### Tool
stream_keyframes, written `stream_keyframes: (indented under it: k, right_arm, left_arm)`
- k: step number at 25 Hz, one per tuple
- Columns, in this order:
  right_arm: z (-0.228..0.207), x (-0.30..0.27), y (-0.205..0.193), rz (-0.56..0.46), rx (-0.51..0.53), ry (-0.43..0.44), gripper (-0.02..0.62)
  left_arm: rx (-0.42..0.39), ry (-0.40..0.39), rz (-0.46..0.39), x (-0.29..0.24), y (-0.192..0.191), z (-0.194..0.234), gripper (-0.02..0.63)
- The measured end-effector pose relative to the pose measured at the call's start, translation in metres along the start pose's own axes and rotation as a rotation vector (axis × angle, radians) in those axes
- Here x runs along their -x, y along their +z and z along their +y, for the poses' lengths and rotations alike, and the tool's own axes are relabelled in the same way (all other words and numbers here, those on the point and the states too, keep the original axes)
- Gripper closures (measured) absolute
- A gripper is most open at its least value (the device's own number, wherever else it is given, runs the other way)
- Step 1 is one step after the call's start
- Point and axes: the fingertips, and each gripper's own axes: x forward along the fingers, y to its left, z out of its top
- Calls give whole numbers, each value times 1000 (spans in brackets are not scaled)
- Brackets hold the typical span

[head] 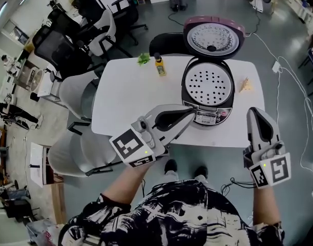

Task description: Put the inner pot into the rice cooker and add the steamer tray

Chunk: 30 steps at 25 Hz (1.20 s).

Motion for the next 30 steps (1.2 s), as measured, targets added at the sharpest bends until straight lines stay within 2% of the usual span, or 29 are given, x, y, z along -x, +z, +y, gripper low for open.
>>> stream_keyframes:
  k: [11,30]
  right_arm:
    - [2,-11,-9,3,-14,42,597]
    - [16,-22,-20,29,-35,64,597]
  left_arm:
    - [13,99,9,-9,-8,8,601]
    - [26,93,5,-1,-16,5,601]
